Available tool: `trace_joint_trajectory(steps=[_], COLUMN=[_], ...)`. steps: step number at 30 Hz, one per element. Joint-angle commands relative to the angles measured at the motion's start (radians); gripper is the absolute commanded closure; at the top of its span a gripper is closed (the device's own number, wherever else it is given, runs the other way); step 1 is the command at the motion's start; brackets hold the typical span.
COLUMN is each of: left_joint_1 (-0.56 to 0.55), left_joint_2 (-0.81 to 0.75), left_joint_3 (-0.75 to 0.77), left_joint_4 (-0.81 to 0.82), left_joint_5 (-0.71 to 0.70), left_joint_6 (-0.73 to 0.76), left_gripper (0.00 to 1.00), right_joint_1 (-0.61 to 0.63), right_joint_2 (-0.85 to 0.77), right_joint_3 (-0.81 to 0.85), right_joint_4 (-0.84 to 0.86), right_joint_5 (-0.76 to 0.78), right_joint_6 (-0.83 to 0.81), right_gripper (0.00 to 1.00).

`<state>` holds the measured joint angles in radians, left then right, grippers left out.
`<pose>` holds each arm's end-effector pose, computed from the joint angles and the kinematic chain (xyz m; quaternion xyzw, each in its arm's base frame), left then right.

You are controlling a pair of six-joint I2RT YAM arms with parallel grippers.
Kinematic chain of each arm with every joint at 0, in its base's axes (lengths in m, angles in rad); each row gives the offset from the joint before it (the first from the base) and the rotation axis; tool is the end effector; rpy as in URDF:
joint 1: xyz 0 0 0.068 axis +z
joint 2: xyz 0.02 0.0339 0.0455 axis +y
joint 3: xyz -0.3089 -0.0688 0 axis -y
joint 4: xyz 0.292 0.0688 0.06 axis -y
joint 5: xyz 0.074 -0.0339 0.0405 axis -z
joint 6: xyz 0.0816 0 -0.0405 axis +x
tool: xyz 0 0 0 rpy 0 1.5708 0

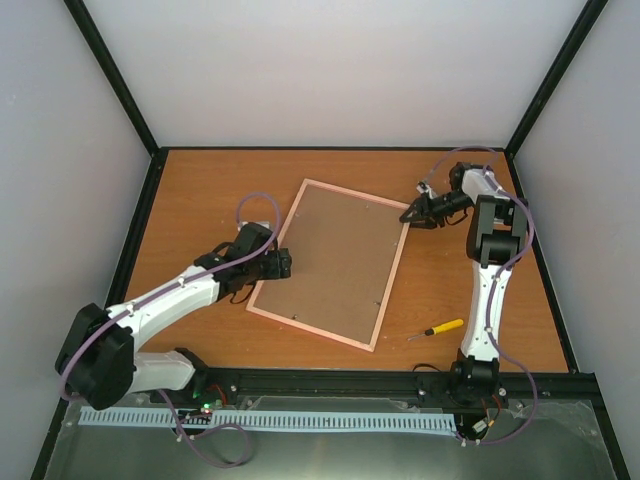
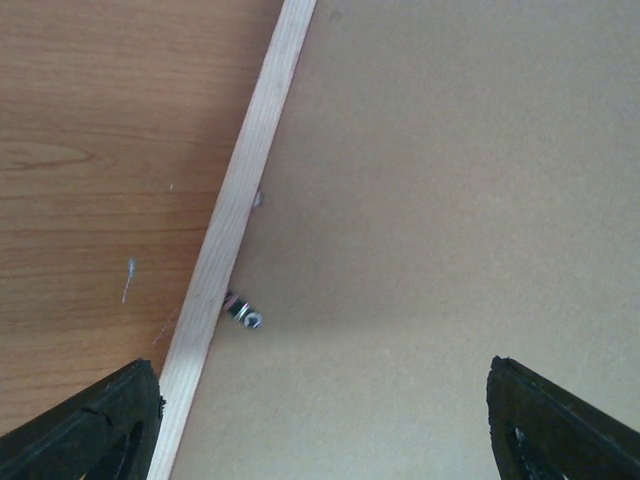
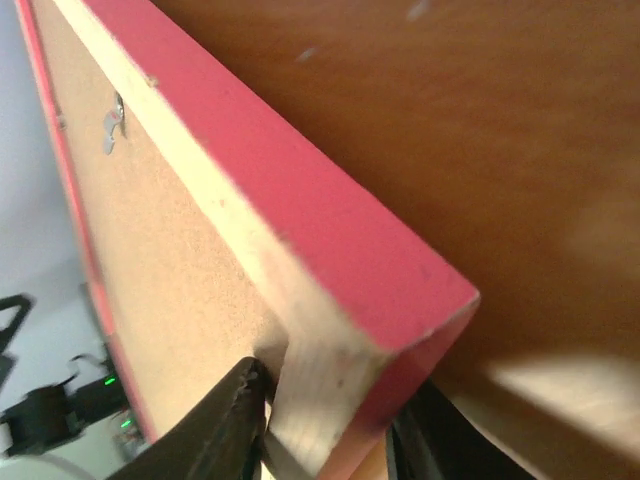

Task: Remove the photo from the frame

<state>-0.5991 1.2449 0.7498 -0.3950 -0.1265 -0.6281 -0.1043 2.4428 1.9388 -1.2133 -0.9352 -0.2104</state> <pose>0.2569 -0.1630 0.1998 -0.0347 0.9403 -0.1431 0.3067 0.5273 0.0108 0.1026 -0.0143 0.8908 0.4542 0.0059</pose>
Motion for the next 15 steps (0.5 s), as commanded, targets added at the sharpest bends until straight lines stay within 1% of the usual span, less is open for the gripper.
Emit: trace_joint_trajectory(steps=[1, 6, 9, 13, 15], left_joint_1=[0.015, 0.016, 0.016, 0.016, 0.016], left_joint_2=[0.023, 0.042, 0.053, 0.077, 0.084], left_joint_3=[-0.004, -0.01, -0.007, 0.005, 0.017], left_joint_4=[0.027, 0.035, 0.04, 0.029, 0.023], left_joint_5=[0.018, 0.034, 0.04, 0.039, 0.046], left_joint_6=[-0.031, -0.036, -0.034, -0.028, -0.02], left_gripper=[0.12, 0.12, 0.12, 0.12, 0.12], right_joint_1=[-0.006, -0.008, -0.009, -0.01, -0.011], right_joint_2=[-0.037, -0.108, -0.141, -0.207, -0.288], right_joint_3=[0.0, -0.067, -0.104, -0.161, -0.224], right_joint_4=[0.198, 0.274, 0.299, 0.315, 0.333], right_joint_5=[0.154, 0.247, 0.292, 0.315, 0.299], right_joint_6=[-0.011, 0.032, 0.036, 0.01, -0.026], right_gripper=[0.64, 0.55, 0.51, 0.5, 0.5])
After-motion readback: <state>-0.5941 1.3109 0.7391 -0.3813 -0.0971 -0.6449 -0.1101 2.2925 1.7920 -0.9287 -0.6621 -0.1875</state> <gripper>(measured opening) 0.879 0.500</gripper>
